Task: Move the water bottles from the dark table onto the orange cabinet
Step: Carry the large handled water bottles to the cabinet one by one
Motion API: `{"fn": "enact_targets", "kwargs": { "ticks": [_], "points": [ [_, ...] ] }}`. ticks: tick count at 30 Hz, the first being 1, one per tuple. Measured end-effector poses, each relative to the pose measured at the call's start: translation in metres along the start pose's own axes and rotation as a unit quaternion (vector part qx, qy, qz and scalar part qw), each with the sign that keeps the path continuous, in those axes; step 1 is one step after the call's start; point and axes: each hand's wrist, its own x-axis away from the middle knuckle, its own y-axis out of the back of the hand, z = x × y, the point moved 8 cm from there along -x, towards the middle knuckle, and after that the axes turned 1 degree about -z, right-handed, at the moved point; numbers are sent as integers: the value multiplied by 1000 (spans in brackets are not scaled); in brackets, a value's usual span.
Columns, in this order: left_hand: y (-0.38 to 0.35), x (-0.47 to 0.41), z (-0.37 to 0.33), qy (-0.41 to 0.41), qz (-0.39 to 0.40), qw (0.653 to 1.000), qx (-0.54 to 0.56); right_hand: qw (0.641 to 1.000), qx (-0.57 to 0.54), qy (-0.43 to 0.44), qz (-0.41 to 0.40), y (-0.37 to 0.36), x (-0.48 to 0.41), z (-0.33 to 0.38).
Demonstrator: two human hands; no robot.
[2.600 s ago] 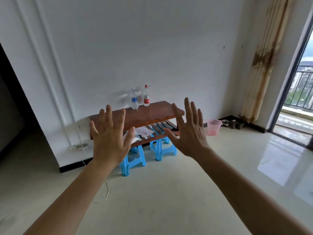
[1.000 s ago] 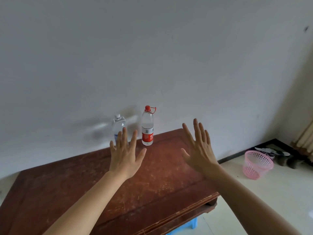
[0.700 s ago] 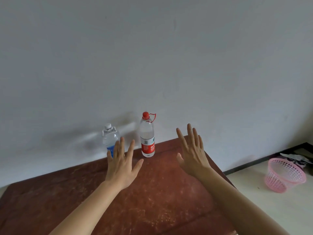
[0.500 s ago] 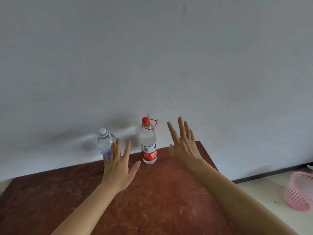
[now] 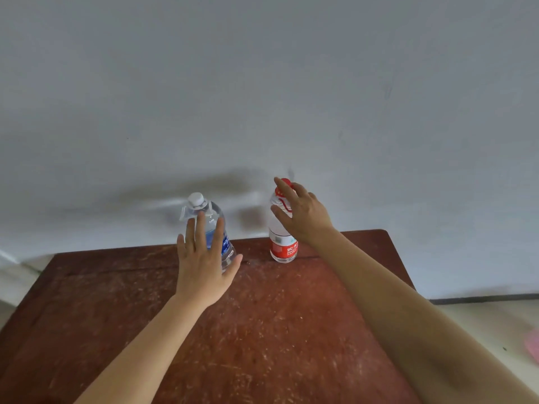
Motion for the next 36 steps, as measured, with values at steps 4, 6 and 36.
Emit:
{"fn": "enact_targets", "kwargs": {
  "ticks": [4,6,36],
  "points": [
    [-16,12,-10,-21,-13,998,53,996,54,-25,-59,15,16,-3],
    [-24,13,-13,-32,-13,997,64,994,73,-36,-70,25,24,-7],
    [-161,14,-242,-324,268,897,-135,948,-24,-282,145,-94,282,-151]
  ]
}}
